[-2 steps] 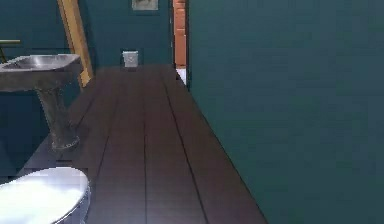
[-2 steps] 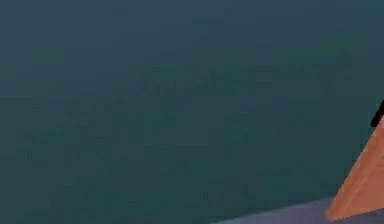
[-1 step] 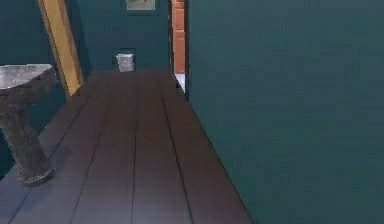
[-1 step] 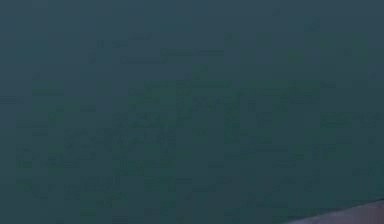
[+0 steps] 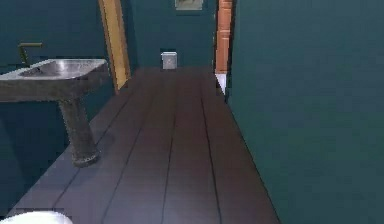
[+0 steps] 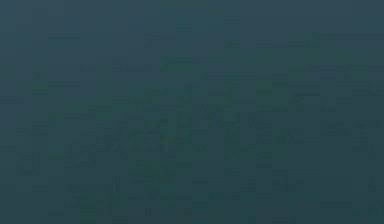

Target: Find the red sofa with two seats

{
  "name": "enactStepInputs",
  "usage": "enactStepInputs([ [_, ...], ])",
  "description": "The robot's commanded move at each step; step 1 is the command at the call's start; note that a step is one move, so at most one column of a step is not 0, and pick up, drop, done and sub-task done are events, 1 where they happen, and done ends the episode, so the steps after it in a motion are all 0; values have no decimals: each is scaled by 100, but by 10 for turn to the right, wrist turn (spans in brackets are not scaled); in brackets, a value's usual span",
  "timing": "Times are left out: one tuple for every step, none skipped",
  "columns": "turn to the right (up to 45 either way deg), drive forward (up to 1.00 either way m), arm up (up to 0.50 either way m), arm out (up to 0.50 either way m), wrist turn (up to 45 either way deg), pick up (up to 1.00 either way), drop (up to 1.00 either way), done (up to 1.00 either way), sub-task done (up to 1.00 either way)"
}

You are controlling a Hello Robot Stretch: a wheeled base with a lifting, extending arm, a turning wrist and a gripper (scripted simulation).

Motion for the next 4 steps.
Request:
enactStepInputs([
  [0, 100, 0, 0, 0, 0, 0, 0, 0],
  [0, 100, 0, 0, 0, 0, 0, 0, 0],
  [0, 100, 0, 0, 0, 0, 0, 0, 0],
  [-30, 0, 0, 0, 0, 0, 0, 0, 0],
])
